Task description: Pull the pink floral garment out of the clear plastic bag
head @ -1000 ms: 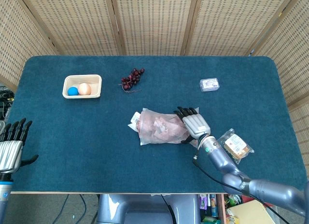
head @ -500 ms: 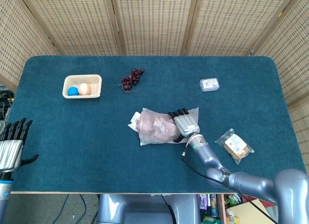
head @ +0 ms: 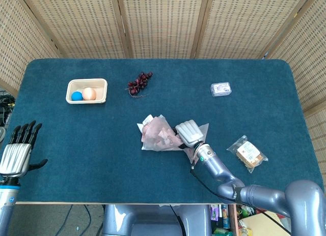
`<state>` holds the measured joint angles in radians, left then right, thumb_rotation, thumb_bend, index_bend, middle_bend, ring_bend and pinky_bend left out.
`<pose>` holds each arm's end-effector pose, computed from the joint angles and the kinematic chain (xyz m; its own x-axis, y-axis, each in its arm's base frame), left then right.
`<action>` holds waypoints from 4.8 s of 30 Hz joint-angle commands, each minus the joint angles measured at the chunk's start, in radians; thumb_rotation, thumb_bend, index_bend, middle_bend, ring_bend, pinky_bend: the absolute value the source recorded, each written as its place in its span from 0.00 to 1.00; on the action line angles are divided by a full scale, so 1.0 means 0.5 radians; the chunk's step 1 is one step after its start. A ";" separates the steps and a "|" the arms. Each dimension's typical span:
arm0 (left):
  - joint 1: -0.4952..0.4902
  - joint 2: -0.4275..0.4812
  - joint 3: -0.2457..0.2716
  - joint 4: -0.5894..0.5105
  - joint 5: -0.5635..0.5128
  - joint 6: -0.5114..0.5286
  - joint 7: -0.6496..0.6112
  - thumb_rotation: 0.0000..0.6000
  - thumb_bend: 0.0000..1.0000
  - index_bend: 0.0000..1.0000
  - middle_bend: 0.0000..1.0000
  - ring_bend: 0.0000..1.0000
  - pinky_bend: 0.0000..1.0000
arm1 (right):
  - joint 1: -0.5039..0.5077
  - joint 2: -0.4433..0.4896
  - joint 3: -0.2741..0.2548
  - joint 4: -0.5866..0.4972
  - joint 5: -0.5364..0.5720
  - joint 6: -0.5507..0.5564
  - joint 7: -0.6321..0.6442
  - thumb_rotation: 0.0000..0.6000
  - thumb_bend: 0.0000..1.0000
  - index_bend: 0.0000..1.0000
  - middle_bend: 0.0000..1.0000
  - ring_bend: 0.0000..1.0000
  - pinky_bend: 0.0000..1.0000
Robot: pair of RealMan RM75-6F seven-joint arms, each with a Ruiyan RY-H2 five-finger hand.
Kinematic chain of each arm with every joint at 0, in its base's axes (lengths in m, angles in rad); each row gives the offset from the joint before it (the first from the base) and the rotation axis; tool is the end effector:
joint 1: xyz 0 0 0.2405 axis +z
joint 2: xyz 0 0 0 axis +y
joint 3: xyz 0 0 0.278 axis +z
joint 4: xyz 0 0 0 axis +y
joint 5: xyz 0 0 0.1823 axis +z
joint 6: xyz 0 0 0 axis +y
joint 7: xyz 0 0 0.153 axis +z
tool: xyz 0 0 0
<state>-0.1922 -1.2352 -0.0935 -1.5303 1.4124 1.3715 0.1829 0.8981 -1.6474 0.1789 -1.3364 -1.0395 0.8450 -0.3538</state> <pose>-0.3192 0.2324 0.1569 0.5137 0.0331 0.8573 0.8580 -0.0250 -0.5131 -0.1247 -0.3874 -0.0303 0.5056 -0.2943 0.8110 -0.8195 -0.4578 0.3447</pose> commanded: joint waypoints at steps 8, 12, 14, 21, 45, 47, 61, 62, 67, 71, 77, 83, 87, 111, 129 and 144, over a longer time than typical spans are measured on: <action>-0.275 0.065 -0.071 -0.050 0.114 -0.284 -0.104 1.00 0.11 0.24 0.00 0.00 0.00 | -0.005 0.051 -0.022 -0.040 -0.625 0.162 0.511 1.00 0.56 0.61 0.62 0.49 0.51; -0.523 0.032 -0.161 -0.073 0.067 -0.593 -0.230 1.00 0.11 0.33 0.00 0.00 0.00 | 0.020 -0.040 0.004 0.017 -0.636 0.181 0.496 1.00 0.56 0.61 0.62 0.49 0.51; -0.574 0.014 -0.179 -0.074 0.044 -0.658 -0.289 1.00 0.11 0.36 0.00 0.00 0.00 | 0.022 -0.059 0.010 0.026 -0.629 0.178 0.493 1.00 0.56 0.61 0.62 0.49 0.51; -0.714 -0.104 -0.221 -0.052 -0.022 -0.776 -0.411 1.00 0.11 0.37 0.00 0.00 0.00 | 0.038 -0.092 0.021 0.038 -0.615 0.155 0.454 1.00 0.56 0.61 0.62 0.49 0.51; -0.949 -0.208 -0.243 -0.235 -0.319 -0.997 -0.431 1.00 0.11 0.37 0.00 0.00 0.00 | 0.052 -0.068 0.054 -0.074 -0.514 0.109 0.285 1.00 0.56 0.61 0.62 0.50 0.51; -0.962 -0.212 -0.244 -0.245 -0.338 -1.007 -0.432 1.00 0.11 0.37 0.00 0.00 0.00 | 0.053 -0.067 0.055 -0.081 -0.511 0.109 0.278 1.00 0.56 0.61 0.62 0.50 0.51; -1.042 -0.307 -0.229 -0.260 -0.457 -0.995 -0.269 1.00 0.11 0.37 0.00 0.00 0.00 | 0.060 -0.065 0.081 -0.116 -0.478 0.108 0.262 1.00 0.56 0.61 0.63 0.50 0.51; -1.044 -0.313 -0.227 -0.260 -0.467 -0.990 -0.258 1.00 0.11 0.37 0.00 0.00 0.00 | 0.060 -0.063 0.083 -0.118 -0.476 0.109 0.264 1.00 0.56 0.61 0.63 0.50 0.51; -1.056 -0.346 -0.220 -0.248 -0.512 -0.971 -0.220 1.00 0.11 0.40 0.00 0.00 0.00 | 0.055 -0.054 0.079 -0.126 -0.476 0.113 0.265 1.00 0.56 0.61 0.63 0.50 0.51; -1.066 -0.374 -0.219 -0.239 -0.519 -0.953 -0.212 1.00 0.33 0.48 0.00 0.00 0.00 | 0.052 -0.052 0.075 -0.132 -0.478 0.116 0.268 1.00 0.56 0.61 0.63 0.50 0.51; -1.084 -0.402 -0.208 -0.223 -0.529 -0.936 -0.164 1.00 0.56 0.65 0.00 0.00 0.00 | 0.049 -0.050 0.073 -0.145 -0.487 0.124 0.278 1.00 0.56 0.61 0.63 0.50 0.51; -1.095 -0.405 -0.199 -0.221 -0.536 -0.913 -0.110 1.00 0.63 0.69 0.00 0.00 0.00 | 0.049 -0.049 0.071 -0.148 -0.492 0.124 0.284 1.00 0.56 0.61 0.63 0.50 0.51; -1.103 -0.400 -0.202 -0.212 -0.556 -0.905 -0.082 1.00 0.64 0.70 0.00 0.00 0.00 | 0.052 -0.059 0.070 -0.146 -0.492 0.122 0.285 1.00 0.57 0.61 0.63 0.50 0.51; -1.270 -0.562 -0.206 0.169 -0.724 -1.124 -0.046 1.00 0.64 0.71 0.00 0.00 0.00 | -0.026 0.049 -0.007 -0.218 -0.227 0.091 0.032 1.00 0.05 0.00 0.02 0.01 0.09; -1.350 -0.527 -0.286 -0.060 -0.932 -1.066 0.101 1.00 0.64 0.71 0.00 0.00 0.00 | -0.252 0.287 -0.705 0.222 -1.728 0.858 0.418 1.00 0.05 0.23 0.68 0.62 0.76; -1.368 -0.446 -0.266 -0.153 -1.072 -1.013 0.190 1.00 0.64 0.72 0.00 0.00 0.00 | -0.113 -0.035 -0.631 0.479 -1.920 0.784 0.360 1.00 0.05 0.25 0.76 0.71 0.87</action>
<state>-0.8766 -1.4592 -0.2273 -1.6060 0.8773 0.8652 0.2787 0.8363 -1.6501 -0.1428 -1.1107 -1.9982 1.2452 -0.1679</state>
